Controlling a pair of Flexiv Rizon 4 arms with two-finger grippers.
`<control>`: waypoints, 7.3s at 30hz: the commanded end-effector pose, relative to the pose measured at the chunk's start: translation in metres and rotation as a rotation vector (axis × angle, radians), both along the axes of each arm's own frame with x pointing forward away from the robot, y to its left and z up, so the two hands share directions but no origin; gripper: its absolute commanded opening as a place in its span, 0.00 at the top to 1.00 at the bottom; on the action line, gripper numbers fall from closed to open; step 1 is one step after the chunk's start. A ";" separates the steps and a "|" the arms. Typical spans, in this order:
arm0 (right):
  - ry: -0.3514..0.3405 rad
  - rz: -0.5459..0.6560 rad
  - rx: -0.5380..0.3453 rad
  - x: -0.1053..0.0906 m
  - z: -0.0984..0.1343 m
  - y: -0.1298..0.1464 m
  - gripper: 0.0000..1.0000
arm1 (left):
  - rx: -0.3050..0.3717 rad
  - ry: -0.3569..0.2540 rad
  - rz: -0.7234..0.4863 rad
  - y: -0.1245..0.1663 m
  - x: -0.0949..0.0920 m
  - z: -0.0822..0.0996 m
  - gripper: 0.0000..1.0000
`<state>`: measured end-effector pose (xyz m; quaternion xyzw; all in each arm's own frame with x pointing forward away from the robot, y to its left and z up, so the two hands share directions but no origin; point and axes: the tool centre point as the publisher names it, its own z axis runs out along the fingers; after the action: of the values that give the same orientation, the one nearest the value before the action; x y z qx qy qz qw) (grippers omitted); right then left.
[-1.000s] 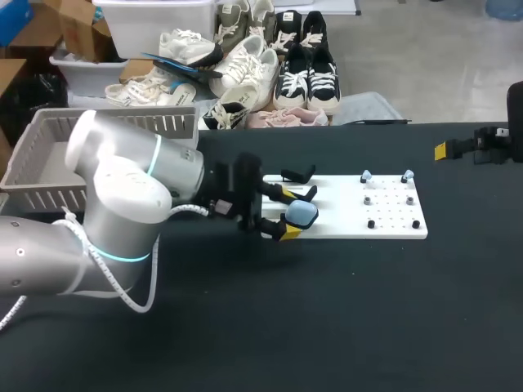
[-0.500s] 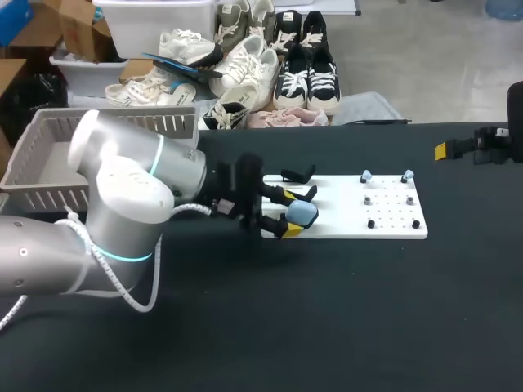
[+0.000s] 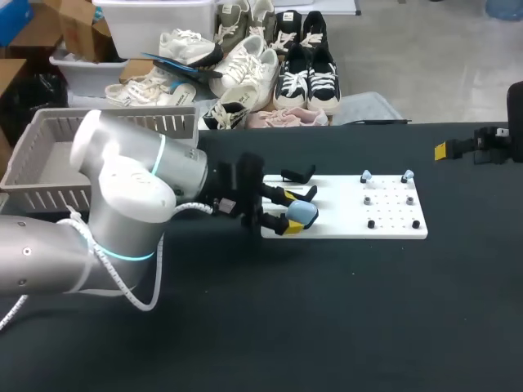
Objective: Pick up each earbud case from the left stands, insert the matching earbuds, close the lid, and place the case in the box.
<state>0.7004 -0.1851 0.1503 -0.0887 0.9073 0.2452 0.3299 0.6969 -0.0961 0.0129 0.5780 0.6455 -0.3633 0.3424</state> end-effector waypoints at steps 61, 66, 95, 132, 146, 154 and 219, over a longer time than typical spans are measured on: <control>0.000 0.003 0.002 0.000 0.000 -0.001 0.00 | -0.010 -0.010 -0.003 -0.001 -0.002 -0.004 0.77; 0.000 0.003 0.002 0.000 0.000 -0.001 0.00 | -0.011 -0.010 -0.002 -0.001 -0.003 -0.004 0.91; 0.017 0.065 -0.018 0.005 0.003 0.005 0.00 | -0.070 -0.061 0.054 -0.005 0.010 0.037 1.00; 0.133 0.423 -0.111 0.017 -0.026 0.111 0.00 | -0.127 -0.169 0.082 -0.079 0.032 0.089 1.00; 0.135 0.440 -0.113 0.023 -0.029 0.114 0.00 | -0.140 -0.172 0.058 -0.089 0.025 0.095 1.00; 0.128 0.442 -0.120 0.023 -0.026 0.112 0.00 | -0.133 -0.166 0.054 -0.092 0.024 0.090 1.00; 0.111 0.262 -0.228 0.004 -0.016 0.066 0.00 | -0.310 -0.156 -0.003 -0.071 -0.010 0.108 1.00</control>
<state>0.7188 -0.1149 0.1335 -0.2401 0.9200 0.2201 0.2178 0.6930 -0.1746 0.1216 0.5572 0.5652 -0.4018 0.4567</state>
